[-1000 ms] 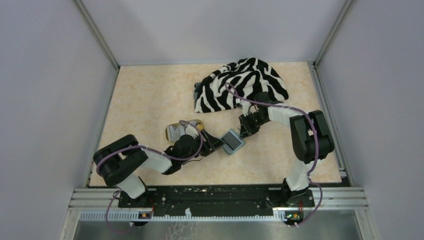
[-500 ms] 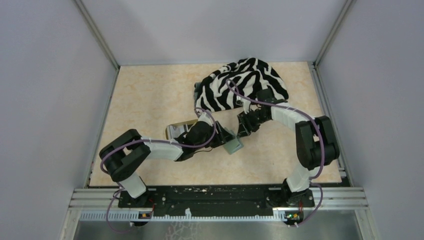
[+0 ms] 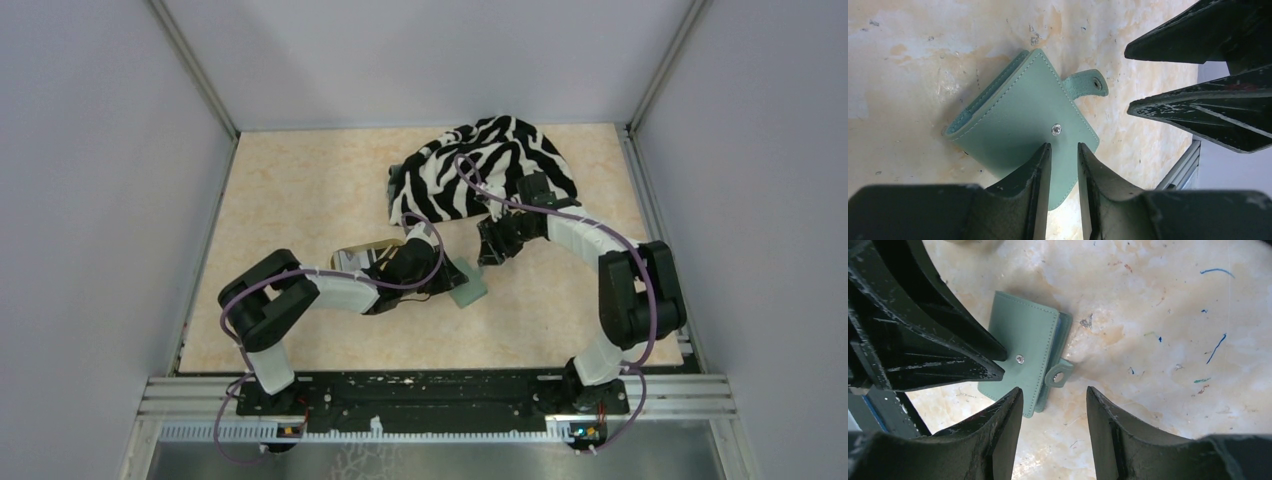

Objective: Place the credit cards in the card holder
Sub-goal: Close the card holder at the center of the board.

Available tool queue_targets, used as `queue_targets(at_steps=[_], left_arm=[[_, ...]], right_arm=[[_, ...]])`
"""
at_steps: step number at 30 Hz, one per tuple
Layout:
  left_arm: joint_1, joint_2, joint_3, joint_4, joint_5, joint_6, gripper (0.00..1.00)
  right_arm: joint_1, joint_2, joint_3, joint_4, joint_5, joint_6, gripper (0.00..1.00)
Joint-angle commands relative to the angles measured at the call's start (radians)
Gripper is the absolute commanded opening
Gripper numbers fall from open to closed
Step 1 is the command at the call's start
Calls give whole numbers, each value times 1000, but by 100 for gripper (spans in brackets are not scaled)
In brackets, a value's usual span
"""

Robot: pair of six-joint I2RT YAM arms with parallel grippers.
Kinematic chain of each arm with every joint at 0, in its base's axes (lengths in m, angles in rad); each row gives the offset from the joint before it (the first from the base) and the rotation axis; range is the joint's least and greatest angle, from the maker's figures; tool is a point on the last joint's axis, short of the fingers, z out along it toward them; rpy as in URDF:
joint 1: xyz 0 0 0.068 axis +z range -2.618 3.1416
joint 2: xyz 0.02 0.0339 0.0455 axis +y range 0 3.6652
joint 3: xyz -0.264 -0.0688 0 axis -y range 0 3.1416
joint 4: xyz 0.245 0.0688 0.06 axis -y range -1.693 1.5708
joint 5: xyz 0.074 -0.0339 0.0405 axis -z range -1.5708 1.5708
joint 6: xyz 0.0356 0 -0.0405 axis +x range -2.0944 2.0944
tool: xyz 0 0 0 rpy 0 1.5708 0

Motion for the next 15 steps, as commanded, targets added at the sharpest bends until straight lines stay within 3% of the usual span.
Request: queue_targets(at_steps=[1, 4, 15], left_arm=[[-3, 33, 11, -50, 3, 17, 31], [-3, 36, 6, -50, 6, 13, 30], [-3, 31, -1, -37, 13, 18, 28]], right_arm=[[48, 14, 6, 48, 68, -8, 49], [83, 21, 7, 63, 139, 5, 47], [110, 35, 8, 77, 242, 17, 21]])
